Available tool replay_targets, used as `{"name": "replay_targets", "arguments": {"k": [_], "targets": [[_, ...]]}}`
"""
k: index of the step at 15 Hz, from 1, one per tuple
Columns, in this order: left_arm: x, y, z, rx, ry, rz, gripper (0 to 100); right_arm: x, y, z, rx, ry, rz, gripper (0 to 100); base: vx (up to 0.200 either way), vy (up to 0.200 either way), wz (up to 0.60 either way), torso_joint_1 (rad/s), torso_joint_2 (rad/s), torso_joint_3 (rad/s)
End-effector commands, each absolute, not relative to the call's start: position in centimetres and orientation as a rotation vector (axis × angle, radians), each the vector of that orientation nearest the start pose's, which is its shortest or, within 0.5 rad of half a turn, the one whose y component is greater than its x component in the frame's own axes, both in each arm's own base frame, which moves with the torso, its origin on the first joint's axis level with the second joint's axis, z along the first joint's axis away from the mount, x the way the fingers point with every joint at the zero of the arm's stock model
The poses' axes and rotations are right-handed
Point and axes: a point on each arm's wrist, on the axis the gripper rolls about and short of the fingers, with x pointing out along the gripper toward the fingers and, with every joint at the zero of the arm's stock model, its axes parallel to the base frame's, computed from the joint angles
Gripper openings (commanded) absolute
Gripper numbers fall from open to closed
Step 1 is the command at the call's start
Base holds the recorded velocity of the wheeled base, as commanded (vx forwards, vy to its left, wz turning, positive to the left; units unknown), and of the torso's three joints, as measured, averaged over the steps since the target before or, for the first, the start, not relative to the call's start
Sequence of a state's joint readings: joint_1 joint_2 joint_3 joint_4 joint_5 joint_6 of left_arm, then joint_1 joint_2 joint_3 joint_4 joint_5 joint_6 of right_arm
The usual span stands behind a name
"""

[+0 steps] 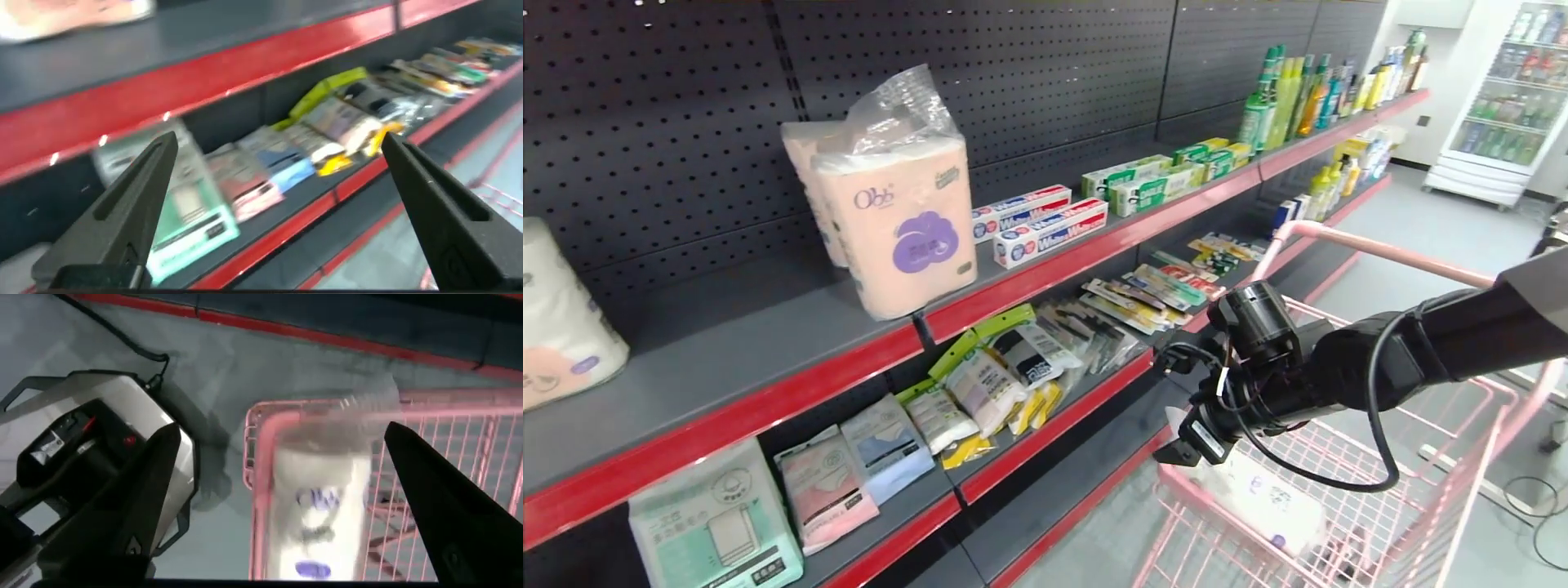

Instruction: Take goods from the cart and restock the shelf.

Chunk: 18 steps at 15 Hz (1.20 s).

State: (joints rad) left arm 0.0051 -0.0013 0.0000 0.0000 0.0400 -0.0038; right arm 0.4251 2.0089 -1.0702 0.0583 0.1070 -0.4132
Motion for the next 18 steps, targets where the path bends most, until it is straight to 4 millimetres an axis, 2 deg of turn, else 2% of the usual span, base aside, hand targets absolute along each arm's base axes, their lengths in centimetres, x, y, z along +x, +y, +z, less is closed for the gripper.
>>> {"name": "replay_targets", "arguments": {"k": [1, 6, 10, 13, 15, 18], "targets": [[-2.3, 0.1, 7.5, -0.005, 0.001, 0.048, 100, 31.3, 14.5, 8.5, -0.531, 0.902, 0.692, 100, 0.0, 0.0, 0.6, -0.212, 0.47, 0.276], [-2.3, 0.1, 7.5, -0.005, 0.0, 0.048, 100, 31.5, 12.5, 9.7, -0.5, 0.895, 0.604, 100, 0.0, 0.0, 0.0, -0.118, 0.26, 0.15], [-2.3, 0.1, 7.5, -0.005, 0.0, 0.044, 100, 31.2, 12.3, 10.7, -0.496, 0.863, 0.597, 100, 0.0, 0.0, 0.0, 0.0, 0.0, 0.0], [-2.3, 0.1, 7.5, -0.005, 0.0, 0.046, 100, 29.8, 11.8, 11.4, -0.501, 0.857, 0.6, 100, 0.0, 0.0, 0.0, 0.0, 0.0, 0.0], [-2.3, 0.1, 7.5, -0.005, 0.0, 0.046, 100, 27.4, 11.0, 11.4, -0.508, 0.885, 0.609, 100, 0.0, 0.0, 0.0, 0.0, 0.0, 0.0], [-2.3, 0.1, 7.5, -0.005, 0.0, 0.044, 100, 27.2, 9.9, 11.1, -0.538, 0.915, 0.527, 100, 0.0, 0.0, 0.0, 0.0, 0.0, 0.0]]}}
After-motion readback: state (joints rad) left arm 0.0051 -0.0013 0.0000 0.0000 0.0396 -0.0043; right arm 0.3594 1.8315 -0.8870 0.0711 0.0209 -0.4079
